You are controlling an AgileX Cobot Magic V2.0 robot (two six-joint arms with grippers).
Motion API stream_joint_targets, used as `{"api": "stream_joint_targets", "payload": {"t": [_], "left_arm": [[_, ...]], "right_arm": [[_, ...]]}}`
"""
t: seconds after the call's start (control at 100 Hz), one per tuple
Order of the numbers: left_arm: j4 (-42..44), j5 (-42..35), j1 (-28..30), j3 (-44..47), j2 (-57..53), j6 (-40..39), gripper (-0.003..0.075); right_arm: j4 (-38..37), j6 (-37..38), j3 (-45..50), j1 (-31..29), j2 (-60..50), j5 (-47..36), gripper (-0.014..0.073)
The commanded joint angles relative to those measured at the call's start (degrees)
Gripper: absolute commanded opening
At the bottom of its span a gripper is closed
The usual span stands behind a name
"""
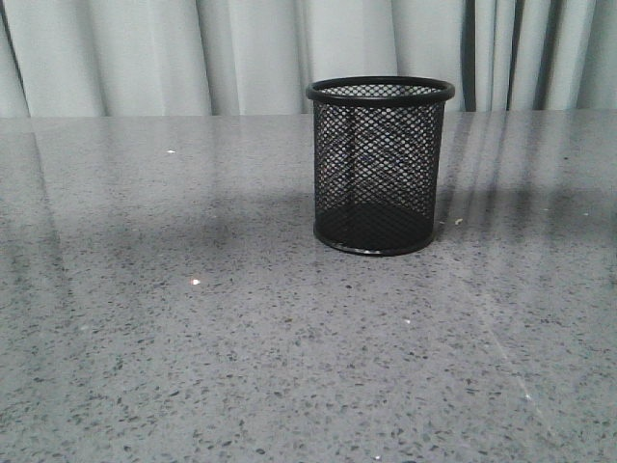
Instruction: Put scissors into bucket
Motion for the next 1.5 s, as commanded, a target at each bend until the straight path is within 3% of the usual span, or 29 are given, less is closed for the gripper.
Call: {"api": "stream_joint_targets", "payload": {"t": [0.0, 0.1, 0.44, 0.66, 0.88, 1.08, 1.49], "left_arm": [[-3.8, -2.7, -0.5, -1.8, -2.1, -0.6, 0.0471], [-3.8, -2.8, -0.4, -1.8, -2.7, -0.6, 0.0578], [0.6, -6.2, 2.6, -1.8, -10.0, -0.7, 0.0575], [0.6, -6.2, 11.3, -1.8, -15.2, -6.2, 0.0547], [0.6, -3.9, 18.5, -1.8, -18.0, -7.7, 0.0511], [0.7, -3.7, 19.7, -1.8, -18.6, -7.7, 0.0511], [0.7, -3.7, 19.7, -1.8, -18.6, -7.7, 0.0511]], "right_arm": [[2.8, -1.0, -1.9, 0.0, -1.1, -0.5, -0.0074], [2.9, -1.0, -1.9, 0.0, -1.1, -0.5, -0.0074], [0.2, -3.4, -1.9, -0.1, -3.7, -3.2, -0.0072], [-11.8, -2.0, -3.6, -0.1, -8.6, -5.7, -0.0058], [-32.9, 10.6, -5.2, -0.1, -14.4, -7.0, -0.0056], [-49.8, 21.9, -5.2, -0.1, -19.0, -4.1, -0.0056], [-57.1, 25.4, -5.2, -0.1, -18.1, 1.5, -0.0056]]}}
